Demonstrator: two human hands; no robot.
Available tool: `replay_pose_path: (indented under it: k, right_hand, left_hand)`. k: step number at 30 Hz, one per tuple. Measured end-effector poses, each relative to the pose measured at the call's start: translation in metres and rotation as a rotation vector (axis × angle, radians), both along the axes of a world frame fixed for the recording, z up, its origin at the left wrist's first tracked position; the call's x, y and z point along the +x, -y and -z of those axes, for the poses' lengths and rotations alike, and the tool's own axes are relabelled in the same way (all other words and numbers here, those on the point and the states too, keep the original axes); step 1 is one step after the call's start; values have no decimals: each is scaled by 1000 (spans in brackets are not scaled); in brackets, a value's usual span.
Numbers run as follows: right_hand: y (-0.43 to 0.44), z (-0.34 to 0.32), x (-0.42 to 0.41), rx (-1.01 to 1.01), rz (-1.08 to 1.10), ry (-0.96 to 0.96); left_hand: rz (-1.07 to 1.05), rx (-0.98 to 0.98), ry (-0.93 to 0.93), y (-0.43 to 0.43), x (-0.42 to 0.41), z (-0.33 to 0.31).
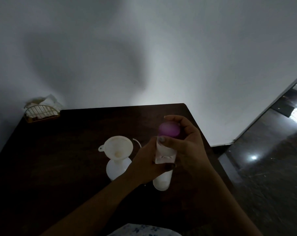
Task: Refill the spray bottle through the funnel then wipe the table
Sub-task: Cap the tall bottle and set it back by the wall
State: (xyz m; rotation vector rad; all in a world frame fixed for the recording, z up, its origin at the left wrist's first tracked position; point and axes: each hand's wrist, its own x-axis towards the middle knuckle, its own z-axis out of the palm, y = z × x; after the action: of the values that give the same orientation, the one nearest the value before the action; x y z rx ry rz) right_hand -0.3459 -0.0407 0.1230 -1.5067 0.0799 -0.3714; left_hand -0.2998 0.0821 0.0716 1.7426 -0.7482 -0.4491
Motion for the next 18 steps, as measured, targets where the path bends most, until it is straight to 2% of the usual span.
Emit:
replay_pose_path:
  k: [2, 4, 6, 9, 13, 15, 18]
  right_hand:
    - [3, 1, -1, -11, -43, -4]
    - [9, -2, -1, 95, -122, -9]
    - [14, -5, -1, 109, -117, -30]
    - [12, -12, 0, -98, -20, -43]
    - [3, -11, 2, -427, 195, -74]
    - [2, -13, 1, -482, 212, -59]
    - [5, -27, -6, -459, 61, -47]
  left_hand:
    - [-17, -11, 84, 0, 6, 7]
    - [-12, -15, 131, 3, 8, 3]
    - [18, -21, 134, 6, 8, -1]
    - [15, -42, 77, 6, 6, -4]
    - [18, -22, 102, 2, 6, -5]
    - [37, -17, 143, 4, 9, -8]
    - [54, 5, 253, 7, 14, -10]
